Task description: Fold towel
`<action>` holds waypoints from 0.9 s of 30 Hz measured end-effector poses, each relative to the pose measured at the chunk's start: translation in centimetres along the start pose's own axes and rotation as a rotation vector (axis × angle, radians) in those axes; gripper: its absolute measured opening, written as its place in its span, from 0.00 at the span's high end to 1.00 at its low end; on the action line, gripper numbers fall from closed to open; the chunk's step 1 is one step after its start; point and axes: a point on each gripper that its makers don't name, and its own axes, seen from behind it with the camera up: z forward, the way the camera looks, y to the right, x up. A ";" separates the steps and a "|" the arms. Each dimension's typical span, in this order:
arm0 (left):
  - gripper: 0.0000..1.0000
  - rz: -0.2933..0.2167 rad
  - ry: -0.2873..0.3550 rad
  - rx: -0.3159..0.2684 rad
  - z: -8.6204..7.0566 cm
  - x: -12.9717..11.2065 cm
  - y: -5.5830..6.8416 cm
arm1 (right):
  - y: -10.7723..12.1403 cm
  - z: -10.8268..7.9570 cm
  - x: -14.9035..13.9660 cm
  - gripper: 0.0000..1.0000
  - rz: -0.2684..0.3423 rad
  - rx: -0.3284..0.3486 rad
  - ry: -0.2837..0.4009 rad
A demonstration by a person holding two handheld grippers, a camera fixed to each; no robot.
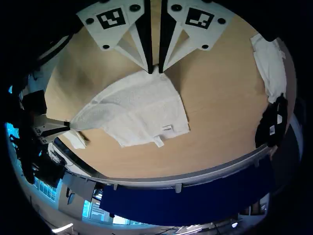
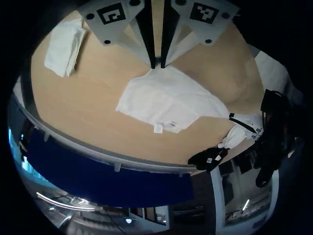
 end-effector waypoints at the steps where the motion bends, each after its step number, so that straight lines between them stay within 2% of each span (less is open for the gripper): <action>1: 0.89 -0.003 0.000 -0.003 -0.3 0.1 0.1 | -0.1 -0.3 0.1 0.90 0.002 0.000 0.001; 11: 0.89 -0.020 0.001 -0.016 -2.7 0.2 1.0 | -1.2 -3.2 1.0 0.90 0.009 0.012 0.012; 20: 0.89 -0.026 0.008 -0.008 -2.6 0.5 0.8 | -1.1 -3.0 1.1 0.90 -0.003 0.010 0.009; 27: 0.89 -0.027 0.020 -0.003 -1.8 1.6 0.2 | -0.4 -2.3 1.7 0.90 -0.014 0.002 0.005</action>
